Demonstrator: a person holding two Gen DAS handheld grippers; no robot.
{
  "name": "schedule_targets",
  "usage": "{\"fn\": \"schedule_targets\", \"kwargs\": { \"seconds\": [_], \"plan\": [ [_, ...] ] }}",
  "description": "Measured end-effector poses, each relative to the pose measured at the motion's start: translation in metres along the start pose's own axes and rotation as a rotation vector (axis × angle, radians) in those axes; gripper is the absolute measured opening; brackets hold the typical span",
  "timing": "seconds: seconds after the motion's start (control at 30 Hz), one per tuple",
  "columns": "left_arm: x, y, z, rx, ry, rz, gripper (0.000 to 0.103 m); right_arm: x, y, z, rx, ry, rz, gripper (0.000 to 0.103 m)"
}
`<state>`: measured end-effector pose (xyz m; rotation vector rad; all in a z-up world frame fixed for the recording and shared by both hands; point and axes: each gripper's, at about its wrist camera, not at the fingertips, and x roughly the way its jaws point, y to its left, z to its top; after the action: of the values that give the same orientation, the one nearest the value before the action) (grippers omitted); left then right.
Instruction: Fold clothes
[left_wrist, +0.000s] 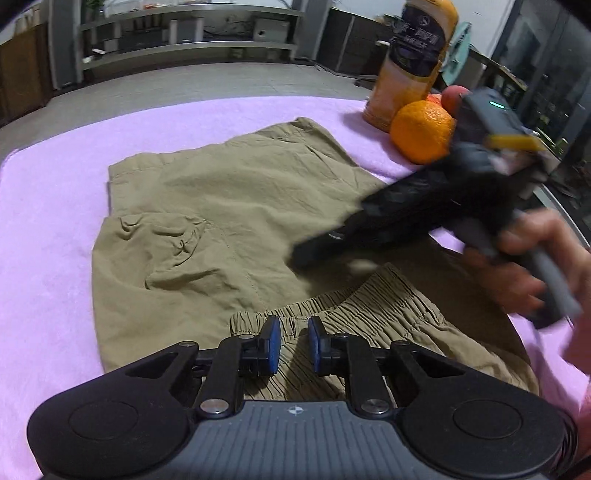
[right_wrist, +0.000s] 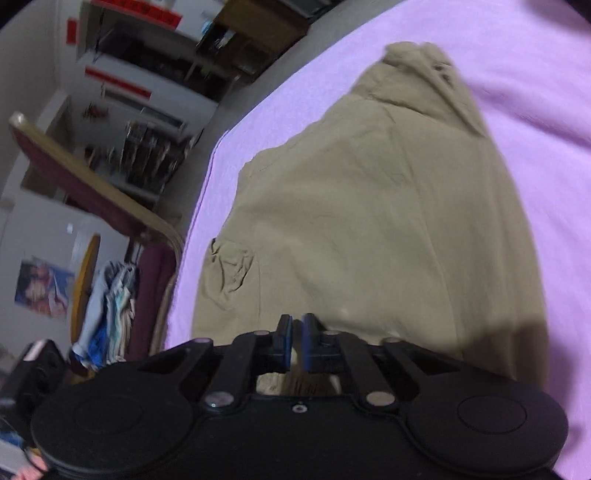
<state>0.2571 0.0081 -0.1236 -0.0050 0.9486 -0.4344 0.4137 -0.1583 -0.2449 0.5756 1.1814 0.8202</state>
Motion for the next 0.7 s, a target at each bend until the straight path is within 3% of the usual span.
{"fn": "schedule_targets", "kwargs": {
  "seconds": [0.07,0.2,0.27,0.3,0.37,0.4,0.47,0.57,0.7],
  "plan": [
    [0.000,0.003,0.000,-0.010,0.000,-0.011,0.016,0.002,-0.005,0.018,-0.003,-0.096,-0.024,0.000],
    [-0.002,0.000,0.000,0.001,0.000,-0.006,0.016,-0.017,-0.022,0.044,0.080,-0.411,-0.183,0.000],
    [-0.005,-0.003,0.002,0.010,-0.001,-0.004,0.016,-0.029,-0.025,0.043,0.117,-0.474,-0.192,0.003],
    [-0.008,-0.004,0.003,0.015,-0.003,-0.005,0.014,-0.036,-0.023,0.039,0.111,-0.484,-0.194,0.005],
    [-0.022,-0.004,0.009,0.004,-0.072,-0.034,0.015,-0.047,-0.015,0.029,0.066,-0.477,-0.201,0.021],
    [-0.029,-0.003,0.011,-0.002,-0.110,-0.050,0.017,-0.051,-0.013,0.026,0.054,-0.460,-0.189,0.023],
    [-0.037,0.000,0.020,-0.012,-0.190,-0.002,0.023,-0.058,-0.009,0.021,0.032,-0.426,-0.166,0.024],
    [-0.018,0.018,0.033,-0.082,-0.186,0.135,0.019,-0.069,-0.003,0.014,-0.002,-0.376,-0.131,0.024],
    [0.018,0.055,0.042,-0.176,-0.149,0.203,0.014,-0.062,-0.010,0.009,-0.004,-0.235,-0.035,0.024]
  ]
}}
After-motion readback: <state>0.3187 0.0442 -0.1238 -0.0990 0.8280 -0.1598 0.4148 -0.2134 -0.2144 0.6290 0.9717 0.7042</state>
